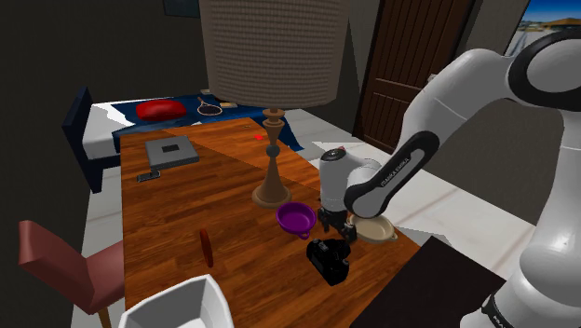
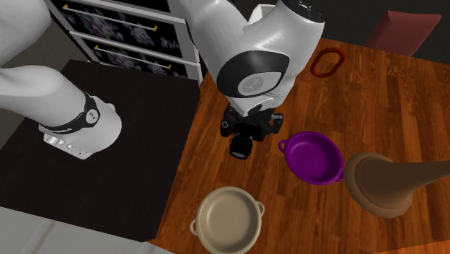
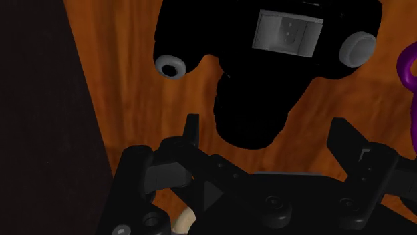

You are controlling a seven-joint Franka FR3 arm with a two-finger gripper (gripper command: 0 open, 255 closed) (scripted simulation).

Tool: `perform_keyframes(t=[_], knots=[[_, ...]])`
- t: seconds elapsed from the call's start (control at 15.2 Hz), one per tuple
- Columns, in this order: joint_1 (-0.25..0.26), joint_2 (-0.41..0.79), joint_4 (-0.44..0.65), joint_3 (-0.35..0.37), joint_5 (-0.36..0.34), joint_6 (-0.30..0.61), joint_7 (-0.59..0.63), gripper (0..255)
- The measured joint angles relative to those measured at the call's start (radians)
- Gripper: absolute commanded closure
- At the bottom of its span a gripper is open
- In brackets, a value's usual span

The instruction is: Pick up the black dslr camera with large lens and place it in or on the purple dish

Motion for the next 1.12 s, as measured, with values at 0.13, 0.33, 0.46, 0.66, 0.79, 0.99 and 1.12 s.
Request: perform_keyframes(t=[0.13, 0.33, 0.46, 0.66, 0.79, 0.99, 1.12], knots=[[0.009, 0.026, -0.001, -0.019, -0.03, 0.022, 0.021, 0], [0.02, 0.055, 0.004, -0.041, -0.061, 0.042, 0.042, 0], [0.022, 0.058, 0.004, -0.043, -0.065, 0.044, 0.044, 0], [0.022, 0.059, 0.004, -0.044, -0.066, 0.045, 0.045, 0], [0.022, 0.059, 0.004, -0.044, -0.066, 0.045, 0.045, 255], [0.022, 0.058, 0.005, -0.044, -0.066, 0.045, 0.045, 255], [0.021, 0.058, 0.005, -0.044, -0.066, 0.045, 0.045, 255]])
